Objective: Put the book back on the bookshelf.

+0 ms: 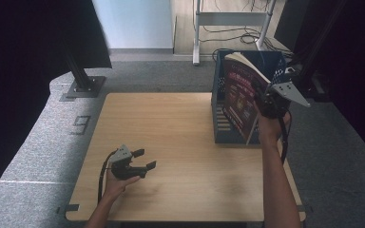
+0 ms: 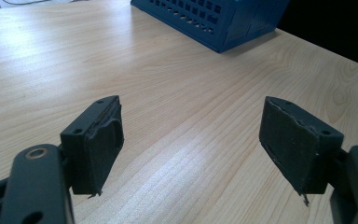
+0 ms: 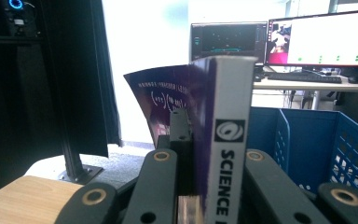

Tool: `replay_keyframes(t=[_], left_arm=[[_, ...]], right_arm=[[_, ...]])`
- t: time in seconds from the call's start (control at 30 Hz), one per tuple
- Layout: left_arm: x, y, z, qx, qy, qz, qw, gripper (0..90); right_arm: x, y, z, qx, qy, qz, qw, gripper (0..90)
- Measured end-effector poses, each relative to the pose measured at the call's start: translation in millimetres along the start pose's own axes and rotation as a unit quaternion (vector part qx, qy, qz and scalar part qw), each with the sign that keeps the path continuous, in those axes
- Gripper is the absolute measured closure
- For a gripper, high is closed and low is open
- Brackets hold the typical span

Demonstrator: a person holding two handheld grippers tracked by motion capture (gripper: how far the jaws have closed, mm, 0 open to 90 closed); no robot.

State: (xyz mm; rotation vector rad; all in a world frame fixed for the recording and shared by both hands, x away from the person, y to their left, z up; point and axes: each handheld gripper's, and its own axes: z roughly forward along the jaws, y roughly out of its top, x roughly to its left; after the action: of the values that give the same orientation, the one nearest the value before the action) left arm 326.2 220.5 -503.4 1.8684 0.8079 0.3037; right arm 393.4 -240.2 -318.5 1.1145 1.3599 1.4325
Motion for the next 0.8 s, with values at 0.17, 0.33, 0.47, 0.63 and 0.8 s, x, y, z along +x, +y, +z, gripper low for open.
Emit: replay_keyframes(t=[0.17,0.33,0.47,0.63,0.8], left_arm=[[1.7,-0.4,1.0,0.0,-0.002,-0.002,1.0,21.7],[2.1,-0.4,0.7,-0.001,-0.002,-0.003,1.0,21.8],[1.5,-0.4,0.8,-0.001,-0.003,-0.002,1.0,21.8],[0.3,-0.6,1.9,0.001,-0.003,0.0,1.0,21.8],[-0.2,0.3,0.7,-0.003,-0.002,0.0,1.0,21.9]], right_arm=[[-0.7,-2.8,7.9,0.003,-0.006,0.003,1.0,81.9],[-2.5,-6.1,15.3,0.007,-0.013,0.006,0.9999,81.9],[-2.6,-8.0,19.0,0.009,-0.015,0.006,0.9998,81.9],[-2.7,-10.3,22.2,0.01,-0.016,0.008,0.9998,81.9],[-3.4,-11.9,25.7,0.006,-0.018,0.008,0.9998,81.9]])
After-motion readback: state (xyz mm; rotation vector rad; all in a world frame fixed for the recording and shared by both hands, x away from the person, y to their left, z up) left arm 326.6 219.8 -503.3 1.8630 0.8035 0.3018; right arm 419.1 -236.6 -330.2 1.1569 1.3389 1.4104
